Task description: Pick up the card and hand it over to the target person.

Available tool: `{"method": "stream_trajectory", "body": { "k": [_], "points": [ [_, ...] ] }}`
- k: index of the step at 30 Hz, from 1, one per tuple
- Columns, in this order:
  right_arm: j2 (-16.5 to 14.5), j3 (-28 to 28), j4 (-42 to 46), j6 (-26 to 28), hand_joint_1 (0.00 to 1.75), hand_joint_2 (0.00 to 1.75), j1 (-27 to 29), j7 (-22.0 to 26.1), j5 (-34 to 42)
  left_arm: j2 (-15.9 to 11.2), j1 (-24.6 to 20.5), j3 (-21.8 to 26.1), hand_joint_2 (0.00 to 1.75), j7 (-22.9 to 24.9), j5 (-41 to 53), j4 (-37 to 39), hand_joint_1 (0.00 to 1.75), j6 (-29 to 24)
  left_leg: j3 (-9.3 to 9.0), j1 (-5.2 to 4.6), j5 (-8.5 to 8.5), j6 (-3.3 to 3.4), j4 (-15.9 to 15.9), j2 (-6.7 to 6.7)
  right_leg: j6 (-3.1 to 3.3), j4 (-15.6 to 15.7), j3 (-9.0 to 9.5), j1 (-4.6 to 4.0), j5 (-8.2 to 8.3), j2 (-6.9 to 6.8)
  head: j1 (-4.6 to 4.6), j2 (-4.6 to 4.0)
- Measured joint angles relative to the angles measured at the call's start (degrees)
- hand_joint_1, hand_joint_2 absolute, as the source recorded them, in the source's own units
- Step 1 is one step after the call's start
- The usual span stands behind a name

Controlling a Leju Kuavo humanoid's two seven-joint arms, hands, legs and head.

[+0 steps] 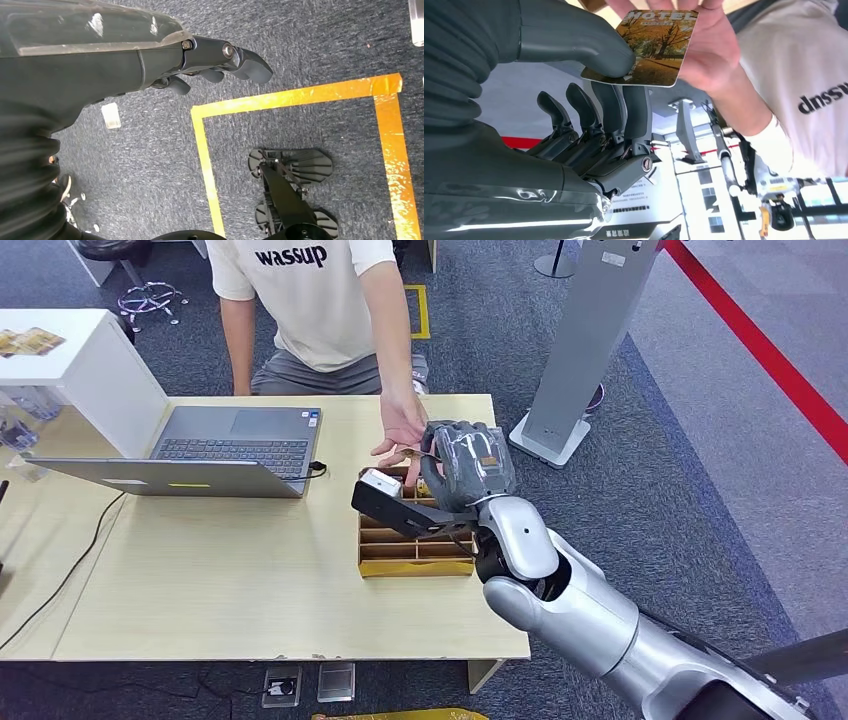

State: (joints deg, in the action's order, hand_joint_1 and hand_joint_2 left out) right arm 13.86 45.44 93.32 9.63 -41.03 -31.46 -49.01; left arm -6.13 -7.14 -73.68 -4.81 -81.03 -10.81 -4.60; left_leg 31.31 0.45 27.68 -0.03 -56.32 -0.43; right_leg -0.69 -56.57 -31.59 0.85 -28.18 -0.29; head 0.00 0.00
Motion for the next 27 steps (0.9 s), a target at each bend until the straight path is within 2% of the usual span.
{"method": "stream_trajectory", "body": {
  "k": [10,14,18,23,27],
  "points": [
    [-3.1,0.0,-12.6,12.3,1.50,1.75,1.7,11.3,-0.3,0.2,-0.3,-1.2,1.75,-0.2,1.1,0.0,0.00,0.9,-0.17,0.01,-0.04,0.00,0.1,0.11,-0.01,0.1,0.15,-0.01,0.08,0.12,0.00,0.00],
    [-4.4,0.3,-17.6,14.3,1.50,1.75,1.4,13.0,0.7,0.1,-0.1,-1.0,1.75,-0.3,0.6,0.0,0.00,1.6,-0.20,0.01,-0.04,-0.01,0.2,0.17,0.00,0.2,0.17,-0.01,0.10,0.17,0.00,0.00],
    [-5.0,0.4,-18.5,14.6,0.00,1.75,1.8,13.8,2.2,0.0,-0.1,-1.1,1.75,-0.6,0.8,0.0,0.00,2.2,-0.18,0.01,-0.05,-0.01,0.2,0.21,0.00,0.2,0.16,-0.01,0.12,0.21,0.00,0.00],
    [-5.3,-0.3,-17.9,15.0,0.00,1.75,3.0,15.6,6.8,0.0,0.0,0.1,1.75,-1.2,-0.2,0.1,0.00,1.8,-0.14,0.01,-0.03,-0.02,0.1,0.19,0.00,0.1,0.12,-0.01,0.09,0.20,0.00,0.00],
    [-5.0,-1.8,-17.0,16.0,0.00,1.75,5.5,18.2,12.8,0.1,0.1,1.0,0.00,-1.0,-1.0,0.1,0.00,1.2,-0.17,0.02,-0.03,-0.02,0.2,0.14,0.01,0.2,0.17,-0.02,0.08,0.14,0.00,0.00]
  ]
}}
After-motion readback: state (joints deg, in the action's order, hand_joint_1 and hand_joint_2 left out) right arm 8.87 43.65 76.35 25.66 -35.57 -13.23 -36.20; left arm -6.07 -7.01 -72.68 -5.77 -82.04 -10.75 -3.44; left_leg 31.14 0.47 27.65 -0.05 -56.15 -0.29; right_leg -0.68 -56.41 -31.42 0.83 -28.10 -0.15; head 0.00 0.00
